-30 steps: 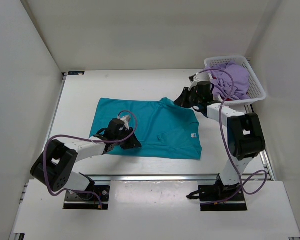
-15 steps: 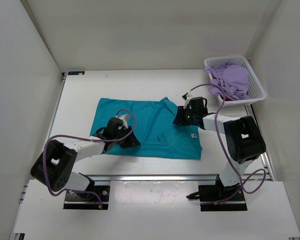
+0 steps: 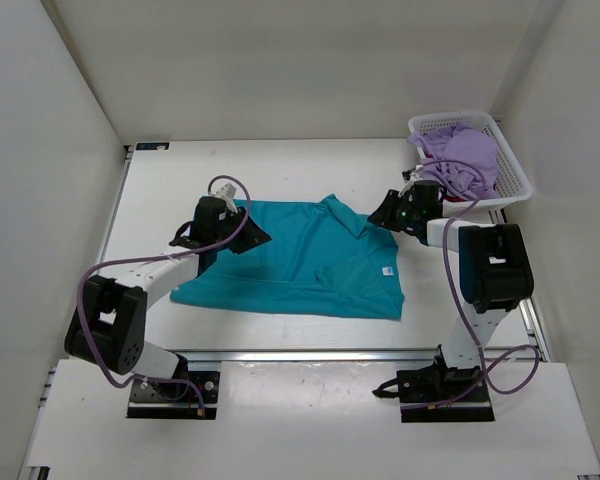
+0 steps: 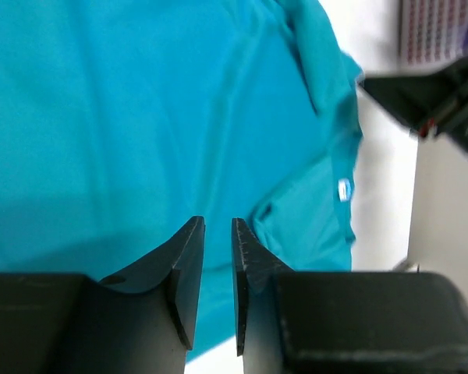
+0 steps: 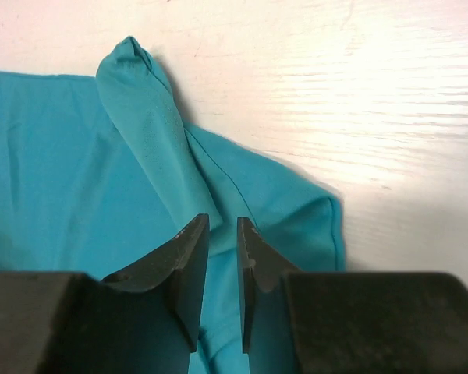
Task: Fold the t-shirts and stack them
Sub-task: Grap the side of the flattened tshirt furthest away from the robot with both arms
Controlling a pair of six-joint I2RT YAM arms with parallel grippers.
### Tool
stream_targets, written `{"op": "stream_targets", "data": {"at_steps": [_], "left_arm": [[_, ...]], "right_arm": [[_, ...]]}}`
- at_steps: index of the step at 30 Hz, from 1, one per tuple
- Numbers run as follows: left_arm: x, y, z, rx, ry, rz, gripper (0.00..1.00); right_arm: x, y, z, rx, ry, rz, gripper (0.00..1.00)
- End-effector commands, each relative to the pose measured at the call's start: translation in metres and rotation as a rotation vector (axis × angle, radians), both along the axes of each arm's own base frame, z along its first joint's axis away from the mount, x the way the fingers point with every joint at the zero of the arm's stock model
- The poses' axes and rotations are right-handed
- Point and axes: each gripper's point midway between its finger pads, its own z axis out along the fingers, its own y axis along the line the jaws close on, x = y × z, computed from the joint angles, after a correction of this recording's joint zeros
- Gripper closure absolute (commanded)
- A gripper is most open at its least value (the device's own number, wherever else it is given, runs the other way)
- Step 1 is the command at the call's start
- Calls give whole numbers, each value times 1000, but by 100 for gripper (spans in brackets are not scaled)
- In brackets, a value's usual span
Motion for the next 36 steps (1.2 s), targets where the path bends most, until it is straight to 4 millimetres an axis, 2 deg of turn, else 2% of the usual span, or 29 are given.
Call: {"op": "stream_targets", "data": {"at_steps": [1, 6, 9, 11, 12, 13, 15, 17, 19, 21, 22, 23, 24, 27, 28, 31, 32, 33, 34, 35, 36], "left_arm": [[19, 15, 9, -2, -13, 58, 68], [44, 42, 12, -4, -19, 139, 68], [53, 45, 17, -24, -19, 146, 68], [54, 45, 18, -2, -30, 150, 68], [52, 44, 13, 7, -17, 146, 68], [53, 44, 15, 3, -26, 147, 69], [50, 45, 13, -3, -22, 147, 69], [51, 48, 13, -2, -25, 150, 68], [49, 48, 12, 0, -22, 153, 69], [48, 48, 13, 1, -27, 154, 68], [49, 47, 12, 5, -28, 146, 68], [46, 46, 10, -2, -19, 145, 68], [49, 50, 12, -6, -24, 161, 68], [49, 55, 15, 1, -36, 175, 68], [50, 58, 14, 0, -33, 184, 68], [54, 60, 22, -14, -51, 199, 67], [57, 60, 27, -13, -64, 208, 67], [59, 60, 31, -20, -67, 210, 67], [64, 65, 35, -19, -80, 227, 67], [66, 68, 37, -17, -88, 241, 67], [72, 72, 42, -15, -100, 256, 67]], "right_arm": [[9, 23, 18, 86, -50, 59, 78], [0, 28, 6, 104, -22, 60, 67], [-1, 32, 5, 140, -1, 66, 65], [1, 33, -3, 132, 13, 69, 67], [5, 37, 1, 118, 9, 78, 69], [3, 43, -6, 107, 32, 94, 72], [11, 49, -3, 82, 20, 117, 81], [11, 58, -5, 34, 27, 141, 89], [10, 72, -5, -79, -9, 171, 96], [-2, 84, -10, -202, -9, 213, 97], [-5, 96, -6, -275, -47, 252, 97], [-12, 104, -10, -375, -69, 282, 97], [-27, 109, -19, -473, -60, 322, 97], [-46, 115, -33, -607, -50, 354, 85], [-52, 117, -35, -628, -48, 360, 78], [-63, 116, -28, -571, -64, 343, 66], [-57, 117, -8, -517, -104, 318, 64], [-60, 114, 2, -495, -121, 303, 63], [-62, 113, 13, -432, -128, 301, 65], [-59, 112, 18, -354, -135, 283, 67], [-55, 106, 32, -297, -172, 250, 70]]}}
